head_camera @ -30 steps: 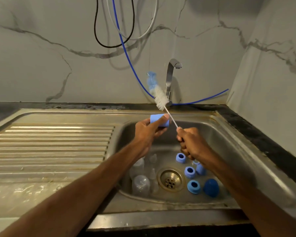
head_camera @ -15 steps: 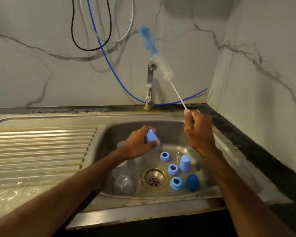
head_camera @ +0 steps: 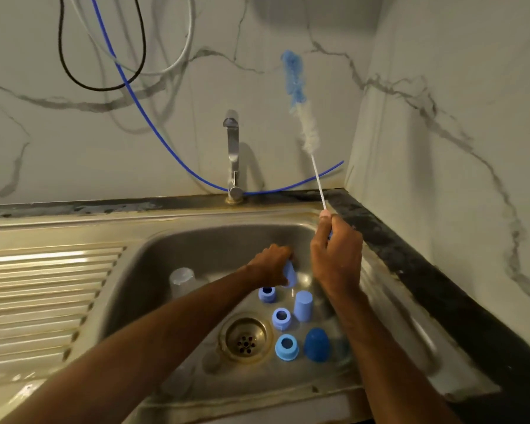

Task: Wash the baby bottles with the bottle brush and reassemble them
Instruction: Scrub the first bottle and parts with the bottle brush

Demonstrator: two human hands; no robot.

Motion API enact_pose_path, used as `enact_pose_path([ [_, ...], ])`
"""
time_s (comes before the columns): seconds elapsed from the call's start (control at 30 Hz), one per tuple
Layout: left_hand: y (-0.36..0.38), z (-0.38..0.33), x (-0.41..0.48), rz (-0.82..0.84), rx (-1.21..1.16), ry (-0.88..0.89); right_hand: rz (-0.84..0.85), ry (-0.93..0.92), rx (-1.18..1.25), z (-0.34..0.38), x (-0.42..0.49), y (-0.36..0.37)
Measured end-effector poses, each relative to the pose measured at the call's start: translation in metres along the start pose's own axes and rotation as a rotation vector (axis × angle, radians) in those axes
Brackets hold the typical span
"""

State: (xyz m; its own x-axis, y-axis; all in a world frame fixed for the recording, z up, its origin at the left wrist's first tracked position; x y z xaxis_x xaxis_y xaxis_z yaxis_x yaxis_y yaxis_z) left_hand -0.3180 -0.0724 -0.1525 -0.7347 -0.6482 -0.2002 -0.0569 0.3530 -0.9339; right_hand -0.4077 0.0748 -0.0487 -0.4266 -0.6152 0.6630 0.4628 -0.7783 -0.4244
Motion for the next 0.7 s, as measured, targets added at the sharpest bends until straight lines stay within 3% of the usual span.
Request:
enact_pose_path([
  [0.27,0.029,0.006,0.042,0.082,0.053,0.003,0.025,0.062,-0.009,-0.007,0.002,0.010],
  [0.7,0.026,-0.009,0.029,0.091,0.104,0.060,0.072,0.081,0.035,-0.010,0.004,0.015],
])
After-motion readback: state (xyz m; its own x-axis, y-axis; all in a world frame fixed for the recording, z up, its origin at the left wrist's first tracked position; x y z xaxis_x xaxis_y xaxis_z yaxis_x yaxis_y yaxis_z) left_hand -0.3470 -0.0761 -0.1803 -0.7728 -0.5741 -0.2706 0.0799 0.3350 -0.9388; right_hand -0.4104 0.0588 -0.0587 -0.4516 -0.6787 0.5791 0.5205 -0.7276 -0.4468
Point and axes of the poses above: each hand's wrist, its own x-axis towards the middle knuckle, its own y-axis out of the palm, z = x × y, the point moved 3 cm from there along x, towards the middle knuckle, and after that the axes turned 13 degrees about z, right-handed, at the moved point
